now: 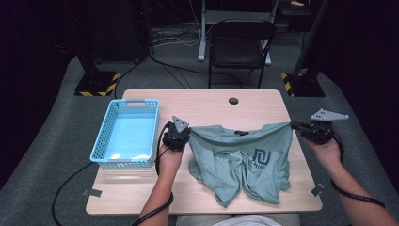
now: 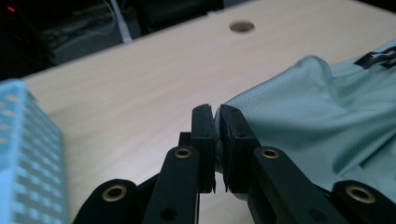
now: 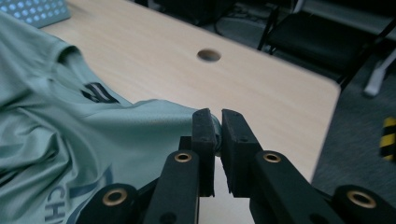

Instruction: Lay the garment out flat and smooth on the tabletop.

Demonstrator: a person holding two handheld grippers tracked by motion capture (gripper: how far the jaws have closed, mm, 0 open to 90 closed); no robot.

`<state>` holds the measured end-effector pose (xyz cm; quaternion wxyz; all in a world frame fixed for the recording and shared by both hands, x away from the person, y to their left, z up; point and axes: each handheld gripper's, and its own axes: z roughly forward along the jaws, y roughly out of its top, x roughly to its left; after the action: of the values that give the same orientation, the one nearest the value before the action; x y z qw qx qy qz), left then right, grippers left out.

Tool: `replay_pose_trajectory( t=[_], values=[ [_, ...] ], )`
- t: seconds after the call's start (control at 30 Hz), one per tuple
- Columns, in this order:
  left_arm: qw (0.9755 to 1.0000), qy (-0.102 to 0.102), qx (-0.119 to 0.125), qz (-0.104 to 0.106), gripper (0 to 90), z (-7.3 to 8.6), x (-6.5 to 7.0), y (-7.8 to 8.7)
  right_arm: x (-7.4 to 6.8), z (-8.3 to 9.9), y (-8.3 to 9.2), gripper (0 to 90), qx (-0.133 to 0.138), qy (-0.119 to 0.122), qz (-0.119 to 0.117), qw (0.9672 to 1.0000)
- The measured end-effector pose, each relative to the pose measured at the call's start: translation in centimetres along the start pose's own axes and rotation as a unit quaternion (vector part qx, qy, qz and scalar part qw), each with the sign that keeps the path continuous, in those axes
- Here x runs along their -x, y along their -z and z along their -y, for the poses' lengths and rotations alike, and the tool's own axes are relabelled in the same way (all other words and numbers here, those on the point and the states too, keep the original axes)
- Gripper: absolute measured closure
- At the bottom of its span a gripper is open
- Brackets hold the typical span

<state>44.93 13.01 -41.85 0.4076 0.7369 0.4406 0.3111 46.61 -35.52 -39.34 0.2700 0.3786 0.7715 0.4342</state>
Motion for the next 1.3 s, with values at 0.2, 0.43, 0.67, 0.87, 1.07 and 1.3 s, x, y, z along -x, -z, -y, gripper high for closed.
replay_pose_trajectory(
  t=[0.2, 0.43, 0.67, 0.87, 1.07, 1.3],
  values=[
    [0.999, 0.015, 0.016, -0.039, 84.4, -1.4, -1.3, 0.4, 0.0, -2.3, -0.1, 83.3, 0.035, 0.011, 0.02, 0.9991],
    [0.9974, 0.034, -0.048, -0.042, 73.8, 1.2, -1.3, -2.4, -1.2, -0.9, -4.1, 73.3, -0.017, 0.006, -0.005, 0.9998],
    [0.9952, 0.05, -0.078, -0.032, 56.5, 3.6, -1.1, -3.3, -1.0, 1.3, -4.7, 61.2, -0.048, -0.017, -0.012, 0.9986],
    [0.9933, 0.061, -0.094, -0.026, 51.6, 4.9, -1.0, -3.8, 0.0, 4.7, -5.2, 57.3, -0.085, -0.056, -0.01, 0.9948],
    [0.9919, 0.064, -0.107, -0.022, 49.4, 5.7, -0.9, -4.2, 0.5, 7.9, -6.5, 54.0, -0.12, -0.1, -0.02, 0.9875],
    [0.9913, 0.067, -0.112, -0.015, 46.2, 6.3, -0.7, -4.4, -0.5, 8.9, -7.7, 53.5, -0.135, -0.11, -0.04, 0.984]
  ],
)
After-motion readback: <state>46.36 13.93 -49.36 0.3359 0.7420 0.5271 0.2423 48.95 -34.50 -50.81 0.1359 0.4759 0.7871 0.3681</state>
